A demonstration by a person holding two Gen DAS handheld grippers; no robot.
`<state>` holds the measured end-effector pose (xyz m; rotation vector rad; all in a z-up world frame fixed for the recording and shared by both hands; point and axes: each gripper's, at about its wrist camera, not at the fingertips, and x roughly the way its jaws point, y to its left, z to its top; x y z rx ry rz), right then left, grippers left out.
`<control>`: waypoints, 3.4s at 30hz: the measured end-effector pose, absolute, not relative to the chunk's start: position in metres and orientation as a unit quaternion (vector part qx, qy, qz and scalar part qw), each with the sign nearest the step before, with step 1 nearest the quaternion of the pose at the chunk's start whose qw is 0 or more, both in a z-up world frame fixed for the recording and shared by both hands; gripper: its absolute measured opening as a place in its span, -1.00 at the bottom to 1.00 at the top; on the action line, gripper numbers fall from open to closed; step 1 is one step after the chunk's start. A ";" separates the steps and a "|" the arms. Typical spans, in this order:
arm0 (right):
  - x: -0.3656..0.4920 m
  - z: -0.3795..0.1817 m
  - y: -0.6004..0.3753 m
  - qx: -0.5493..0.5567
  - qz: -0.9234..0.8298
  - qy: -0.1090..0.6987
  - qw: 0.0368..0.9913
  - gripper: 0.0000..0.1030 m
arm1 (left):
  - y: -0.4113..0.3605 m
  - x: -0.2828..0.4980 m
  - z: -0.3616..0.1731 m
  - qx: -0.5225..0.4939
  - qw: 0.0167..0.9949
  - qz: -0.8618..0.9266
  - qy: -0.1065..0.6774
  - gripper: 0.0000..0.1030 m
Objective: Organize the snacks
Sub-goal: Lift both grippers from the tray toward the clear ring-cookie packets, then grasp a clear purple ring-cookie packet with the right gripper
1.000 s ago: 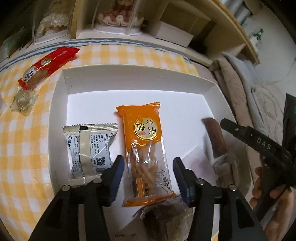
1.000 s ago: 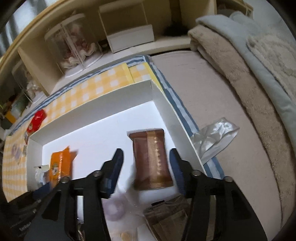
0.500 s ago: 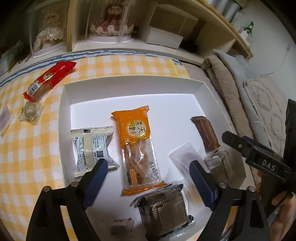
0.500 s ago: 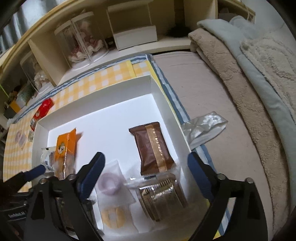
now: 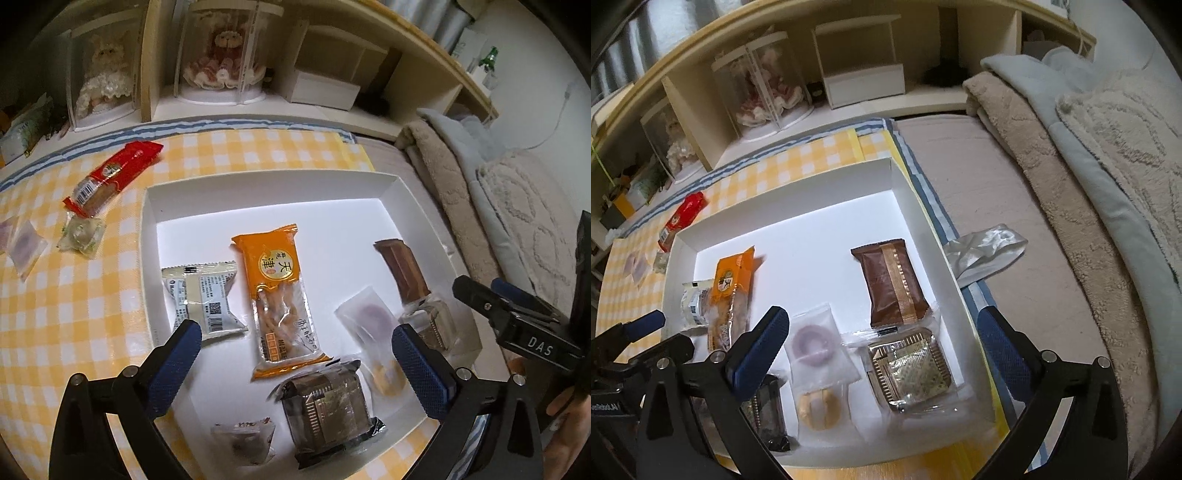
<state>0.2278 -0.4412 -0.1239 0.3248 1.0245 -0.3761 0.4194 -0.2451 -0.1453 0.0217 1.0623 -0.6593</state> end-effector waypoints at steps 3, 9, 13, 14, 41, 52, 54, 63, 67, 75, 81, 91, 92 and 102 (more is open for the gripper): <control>0.225 -0.117 -0.439 0.150 -0.178 0.483 0.844 1.00 | -0.239 0.417 -0.138 0.015 0.814 -0.305 0.494 1.00; 0.222 -0.097 -0.430 0.135 -0.182 0.469 0.853 1.00 | -0.224 0.418 -0.119 0.015 0.822 -0.298 0.484 1.00; 0.219 -0.082 -0.425 0.127 -0.185 0.456 0.861 1.00 | -0.209 0.418 -0.100 0.012 0.833 -0.294 0.469 1.00; 0.219 -0.077 -0.423 0.126 -0.187 0.452 0.863 1.00 | -0.205 0.418 -0.095 0.013 0.835 -0.294 0.464 1.00; 0.257 -0.018 -0.294 0.081 -0.077 0.372 0.922 1.00 | 0.009 0.408 -0.004 0.003 0.891 -0.234 0.389 1.00; 0.316 -0.037 -0.213 0.053 0.010 0.377 0.925 1.00 | 0.086 0.461 -0.023 0.004 0.894 -0.211 0.396 1.00; 0.329 -0.045 -0.198 0.048 0.026 0.377 0.924 1.00 | 0.092 0.477 -0.032 0.006 0.891 -0.209 0.402 1.00; 0.393 -0.099 -0.142 0.021 0.099 0.372 0.923 1.00 | 0.095 0.566 -0.092 -0.013 0.874 -0.176 0.454 1.00; 0.424 -0.128 -0.126 -0.003 0.124 0.387 0.914 1.00 | 0.081 0.604 -0.122 -0.017 0.851 -0.177 0.495 1.00; 0.467 -0.176 -0.099 -0.035 0.193 0.422 0.885 1.00 | 0.068 0.673 -0.163 -0.014 0.845 -0.142 0.515 1.00; 0.480 -0.195 -0.081 -0.063 0.221 0.438 0.869 0.68 | 0.051 0.704 -0.190 0.049 0.856 -0.103 0.505 1.00; 0.476 -0.210 -0.080 -0.063 0.210 0.456 0.863 0.01 | 0.051 0.679 -0.212 0.099 0.852 -0.106 0.503 1.00; 0.474 -0.209 -0.082 -0.060 0.208 0.457 0.863 0.00 | 0.052 0.676 -0.213 0.097 0.851 -0.107 0.505 1.00; 0.433 -0.206 -0.094 -0.036 0.180 0.483 0.856 -0.04 | 0.040 0.619 -0.215 0.122 0.828 -0.154 0.526 1.00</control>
